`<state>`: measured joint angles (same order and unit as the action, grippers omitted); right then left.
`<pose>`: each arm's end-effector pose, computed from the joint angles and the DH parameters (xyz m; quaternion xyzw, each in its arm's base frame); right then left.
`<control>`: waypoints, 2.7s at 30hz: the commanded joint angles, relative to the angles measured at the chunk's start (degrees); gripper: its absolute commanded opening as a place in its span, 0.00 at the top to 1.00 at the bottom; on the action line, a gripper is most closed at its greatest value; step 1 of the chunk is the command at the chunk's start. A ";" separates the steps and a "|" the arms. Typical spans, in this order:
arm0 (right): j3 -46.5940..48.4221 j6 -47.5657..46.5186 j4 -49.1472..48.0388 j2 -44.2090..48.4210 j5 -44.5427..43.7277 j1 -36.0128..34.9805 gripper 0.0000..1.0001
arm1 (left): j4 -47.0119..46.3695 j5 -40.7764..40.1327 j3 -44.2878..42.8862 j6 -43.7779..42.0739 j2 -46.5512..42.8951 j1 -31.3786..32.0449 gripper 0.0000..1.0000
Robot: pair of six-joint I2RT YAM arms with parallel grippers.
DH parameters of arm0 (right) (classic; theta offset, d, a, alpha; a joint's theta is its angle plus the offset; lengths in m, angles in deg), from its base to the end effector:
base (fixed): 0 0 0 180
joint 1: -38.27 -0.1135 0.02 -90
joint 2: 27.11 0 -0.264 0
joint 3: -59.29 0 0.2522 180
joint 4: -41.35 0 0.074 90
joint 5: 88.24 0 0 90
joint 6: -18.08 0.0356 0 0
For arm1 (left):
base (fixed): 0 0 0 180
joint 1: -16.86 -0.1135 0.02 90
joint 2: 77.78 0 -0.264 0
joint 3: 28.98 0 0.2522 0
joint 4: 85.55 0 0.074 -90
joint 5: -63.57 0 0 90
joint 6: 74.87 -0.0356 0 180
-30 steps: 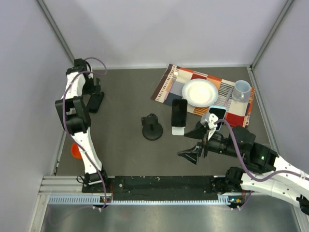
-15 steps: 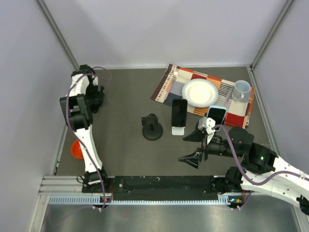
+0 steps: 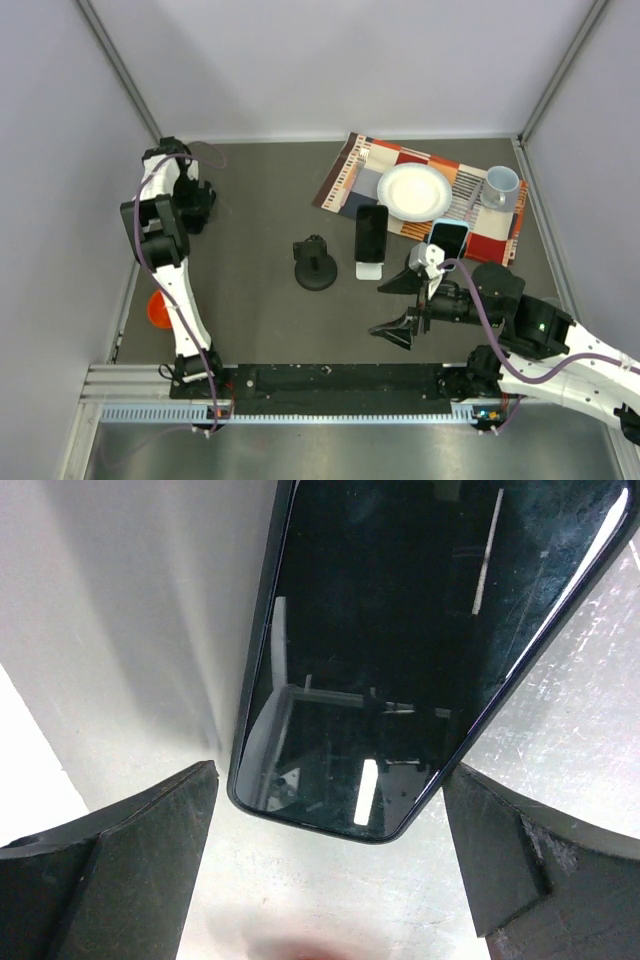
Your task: Place the phone on the phone stand
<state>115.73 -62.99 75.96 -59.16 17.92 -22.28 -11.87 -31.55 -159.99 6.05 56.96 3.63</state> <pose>0.0565 0.1202 0.3385 -0.4119 0.6446 0.4504 0.4603 0.4678 0.1133 0.1778 -0.0408 0.9922 0.0647 0.0989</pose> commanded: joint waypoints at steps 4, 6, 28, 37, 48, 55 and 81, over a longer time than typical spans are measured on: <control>-0.14 -1.19 -1.68 -0.20 0.80 0.26 0.02 | 1.95 8.43 -2.45 0.20 2.90 -1.71 0.01; -0.05 -1.28 -1.86 -0.38 0.54 0.17 0.02 | 2.04 9.17 -2.19 0.12 3.25 -1.62 0.01; 2.58 5.83 0.78 -3.54 -17.29 0.26 0.02 | 0.21 -6.22 10.53 15.67 -12.02 5.41 1.00; 6.10 9.62 1.13 -9.24 -21.53 0.17 0.01 | -9.38 2.04 28.12 20.86 -34.44 5.94 1.00; 10.59 9.97 0.96 -12.95 -22.49 0.26 0.01 | -13.33 8.47 43.15 23.14 -40.25 9.19 1.00; 10.32 9.35 1.04 -12.07 -20.12 0.26 0.01 | -15.36 1.70 43.78 21.31 -41.14 9.37 0.03; 6.54 5.31 2.01 -4.16 -18.63 0.35 0.01 | -3.67 -1.98 33.22 10.57 -18.37 8.66 0.01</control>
<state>122.48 -56.63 78.97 -63.79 -1.18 -22.28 -17.29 -31.42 -128.17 16.89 38.51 12.65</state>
